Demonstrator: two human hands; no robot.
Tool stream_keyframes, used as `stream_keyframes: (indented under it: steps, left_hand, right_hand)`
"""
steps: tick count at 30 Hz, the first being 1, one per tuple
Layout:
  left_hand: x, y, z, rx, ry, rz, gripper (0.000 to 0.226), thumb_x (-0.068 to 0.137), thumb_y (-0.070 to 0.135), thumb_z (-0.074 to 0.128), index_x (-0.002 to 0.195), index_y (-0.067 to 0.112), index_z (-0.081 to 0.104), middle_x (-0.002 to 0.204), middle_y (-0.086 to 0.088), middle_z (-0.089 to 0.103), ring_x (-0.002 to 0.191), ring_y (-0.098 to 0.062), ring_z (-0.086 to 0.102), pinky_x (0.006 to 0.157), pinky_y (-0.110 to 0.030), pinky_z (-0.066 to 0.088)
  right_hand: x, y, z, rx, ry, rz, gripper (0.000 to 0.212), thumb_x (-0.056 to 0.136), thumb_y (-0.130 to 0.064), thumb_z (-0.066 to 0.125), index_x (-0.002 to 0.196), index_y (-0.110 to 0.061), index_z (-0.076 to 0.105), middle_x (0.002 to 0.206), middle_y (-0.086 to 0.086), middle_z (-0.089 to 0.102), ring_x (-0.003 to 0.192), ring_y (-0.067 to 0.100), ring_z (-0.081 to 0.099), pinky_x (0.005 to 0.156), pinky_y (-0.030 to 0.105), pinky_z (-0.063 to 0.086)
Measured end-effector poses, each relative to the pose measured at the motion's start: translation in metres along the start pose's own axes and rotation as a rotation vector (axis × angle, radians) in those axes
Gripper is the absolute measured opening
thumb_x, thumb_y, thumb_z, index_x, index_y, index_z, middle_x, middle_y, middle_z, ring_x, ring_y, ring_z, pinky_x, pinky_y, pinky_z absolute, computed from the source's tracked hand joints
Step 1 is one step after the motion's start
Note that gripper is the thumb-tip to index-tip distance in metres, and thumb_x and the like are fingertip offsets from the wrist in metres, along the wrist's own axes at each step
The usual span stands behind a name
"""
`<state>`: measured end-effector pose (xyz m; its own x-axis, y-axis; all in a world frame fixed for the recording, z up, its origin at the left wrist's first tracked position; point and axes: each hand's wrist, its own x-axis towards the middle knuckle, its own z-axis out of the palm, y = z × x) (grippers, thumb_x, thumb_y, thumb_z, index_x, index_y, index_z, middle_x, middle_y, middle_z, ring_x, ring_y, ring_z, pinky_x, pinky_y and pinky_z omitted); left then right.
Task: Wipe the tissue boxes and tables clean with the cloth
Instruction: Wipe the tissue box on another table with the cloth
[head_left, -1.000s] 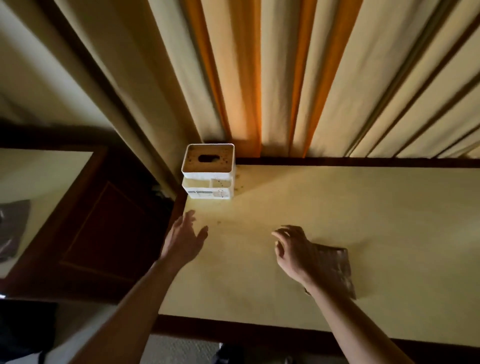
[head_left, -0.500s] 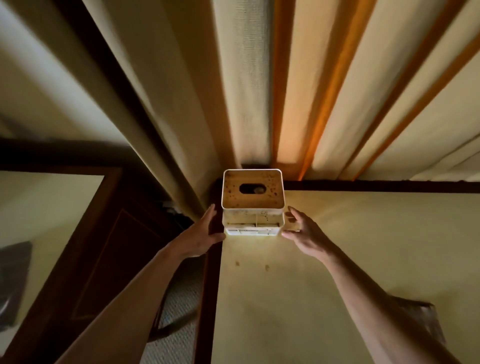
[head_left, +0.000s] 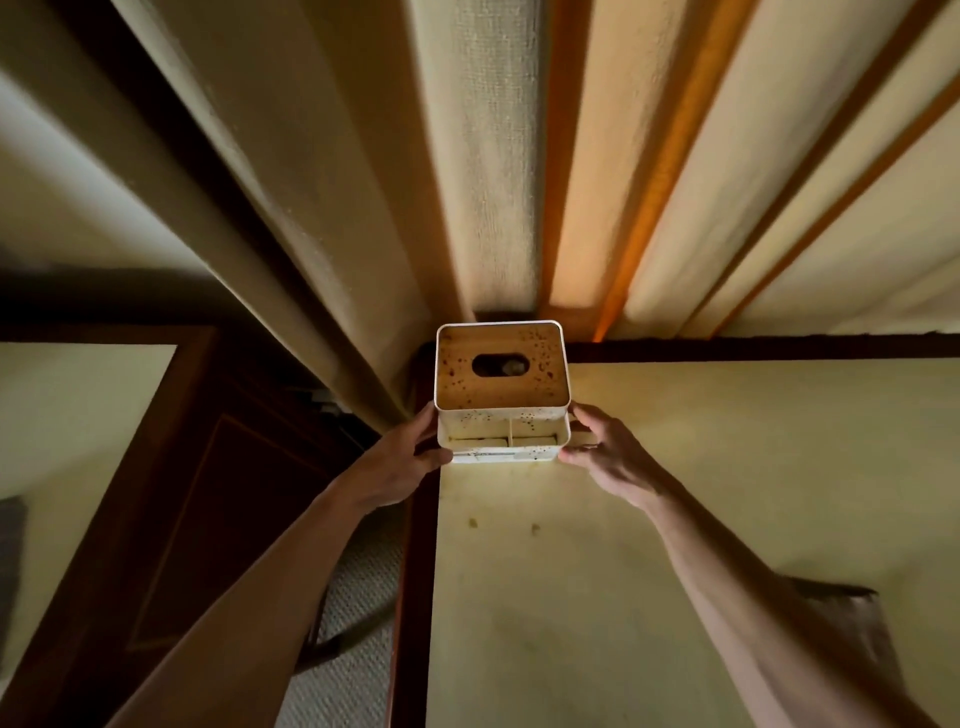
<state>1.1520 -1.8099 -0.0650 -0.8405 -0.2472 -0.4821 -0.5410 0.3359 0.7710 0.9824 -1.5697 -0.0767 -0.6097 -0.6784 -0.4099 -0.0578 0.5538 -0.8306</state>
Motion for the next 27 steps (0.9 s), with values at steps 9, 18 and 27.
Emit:
stream_keyframes:
  steps: [9, 18, 27]
  left_hand:
    - [-0.045, 0.032, 0.037, -0.021, 0.056, 0.054, 0.071, 0.101, 0.015, 0.056, 0.156, 0.041, 0.019, 0.152, 0.016, 0.043, 0.145, -0.007, 0.031, 0.115, -0.047, 0.037]
    - [-0.129, 0.025, 0.153, -0.021, 0.073, 0.041, 0.073, 0.097, 0.015, 0.063, 0.156, 0.037, 0.026, 0.151, 0.014, 0.046, 0.143, -0.003, 0.035, 0.12, -0.044, 0.03]
    - [-0.167, 0.029, 0.212, -0.017, 0.025, 0.011, 0.072, 0.098, 0.008, 0.059, 0.154, 0.039, 0.027, 0.146, 0.023, 0.047, 0.137, 0.006, 0.038, 0.113, -0.027, 0.033]
  right_hand:
    - [-0.049, 0.014, -0.01, 0.082, 0.026, -0.085, 0.072, 0.088, -0.005, 0.064, 0.148, -0.034, 0.037, 0.153, -0.007, 0.038, 0.137, 0.015, 0.038, 0.114, 0.051, 0.033]
    - [-0.183, 0.079, -0.015, 0.131, 0.013, -0.047, 0.071, 0.09, -0.004, 0.061, 0.14, -0.048, 0.038, 0.149, -0.016, 0.039, 0.132, 0.008, 0.04, 0.115, 0.045, 0.032]
    - [-0.249, 0.121, -0.012, 0.15, -0.012, -0.047, 0.068, 0.093, -0.002, 0.058, 0.139, -0.047, 0.034, 0.143, -0.02, 0.039, 0.121, 0.006, 0.051, 0.095, 0.013, 0.043]
